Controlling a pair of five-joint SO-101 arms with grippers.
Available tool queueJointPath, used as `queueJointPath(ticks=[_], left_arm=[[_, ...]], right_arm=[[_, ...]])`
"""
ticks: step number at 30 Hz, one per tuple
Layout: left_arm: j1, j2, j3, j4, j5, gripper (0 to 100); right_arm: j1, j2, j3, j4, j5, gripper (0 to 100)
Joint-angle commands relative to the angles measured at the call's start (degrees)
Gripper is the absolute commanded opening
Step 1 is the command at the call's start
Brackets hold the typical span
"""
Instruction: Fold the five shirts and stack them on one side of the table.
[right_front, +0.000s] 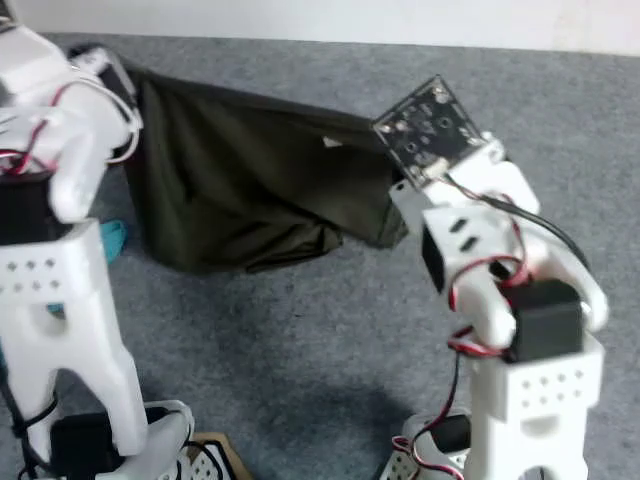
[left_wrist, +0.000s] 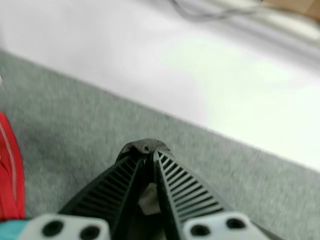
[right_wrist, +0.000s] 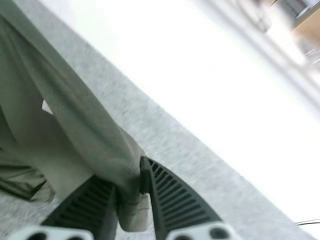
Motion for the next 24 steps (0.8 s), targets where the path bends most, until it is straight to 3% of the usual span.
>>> queueJointPath(ticks=[1, 10, 17, 24], left_arm=[[-2.3, -2.0, -12.9, 5.2, 0.4, 1], [-2.3, -2.0, -34.4, 16.2, 0.4, 1], [-2.4, -1.9, -42.2, 20.0, 0.4, 1], [-6.1, -1.3, -42.2, 19.6, 0.4, 1]], right_arm=[[1.1, -1.5, -10.3, 4.2, 0.9, 0.7], [1.1, -1.5, -30.3, 12.1, 0.9, 0.7], [1.1, -1.4, -33.5, 17.2, 0.5, 0.7], [1.1, 6.2, -35.9, 21.4, -10.6, 0.7]])
